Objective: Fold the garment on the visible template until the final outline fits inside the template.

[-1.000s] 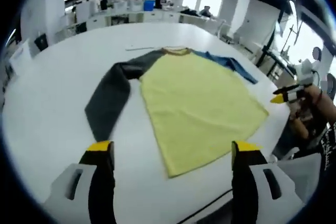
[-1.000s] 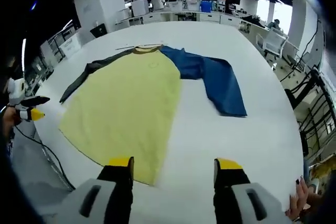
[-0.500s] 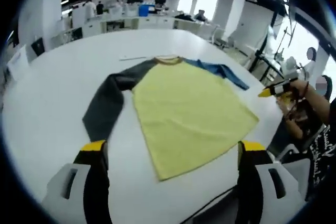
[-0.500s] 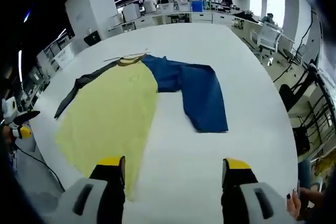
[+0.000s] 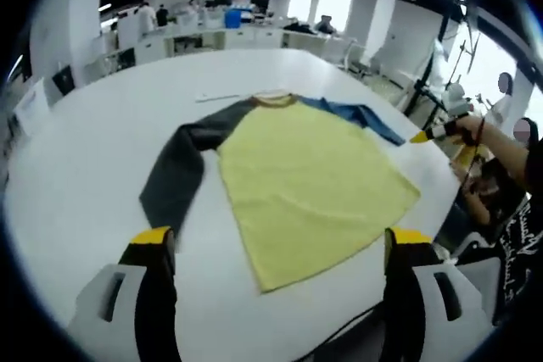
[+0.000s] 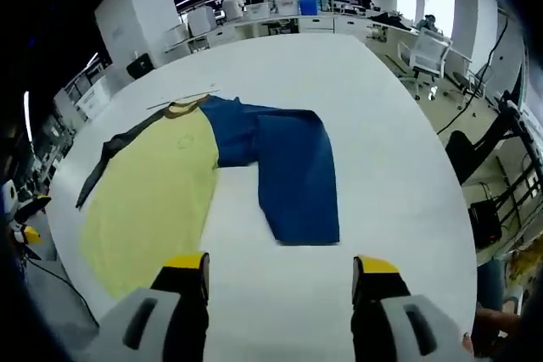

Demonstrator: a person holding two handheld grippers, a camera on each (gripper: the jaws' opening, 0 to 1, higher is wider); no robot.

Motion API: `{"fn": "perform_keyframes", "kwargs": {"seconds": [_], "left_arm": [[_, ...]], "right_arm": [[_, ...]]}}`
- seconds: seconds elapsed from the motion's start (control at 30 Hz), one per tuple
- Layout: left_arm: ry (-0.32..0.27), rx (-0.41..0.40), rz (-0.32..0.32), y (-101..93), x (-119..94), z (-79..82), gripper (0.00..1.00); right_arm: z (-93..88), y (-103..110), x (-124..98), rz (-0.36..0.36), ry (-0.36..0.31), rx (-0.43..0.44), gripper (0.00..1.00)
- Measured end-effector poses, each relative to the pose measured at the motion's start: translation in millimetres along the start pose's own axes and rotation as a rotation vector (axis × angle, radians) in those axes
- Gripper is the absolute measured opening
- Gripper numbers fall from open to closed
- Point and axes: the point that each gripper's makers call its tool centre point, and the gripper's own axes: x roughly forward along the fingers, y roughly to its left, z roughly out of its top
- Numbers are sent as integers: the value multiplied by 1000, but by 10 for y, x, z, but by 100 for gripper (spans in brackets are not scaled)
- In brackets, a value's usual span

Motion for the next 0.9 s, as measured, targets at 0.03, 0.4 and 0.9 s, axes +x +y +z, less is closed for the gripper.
{"fn": "perform_keyframes", "kwargs": {"seconds": [0.03,0.4,0.9], "left_arm": [[-2,0,2,2,-2,4,99],[-1,-35,-14,-53,23,-2,98],[-37,-8,26,18,-30,116,90]], "right_arm": [[10,-25,27,2,-1,-1,64],[40,-344,293,-35,-2,93,47],[-23,-470,349,-125,25,64,21]]}}
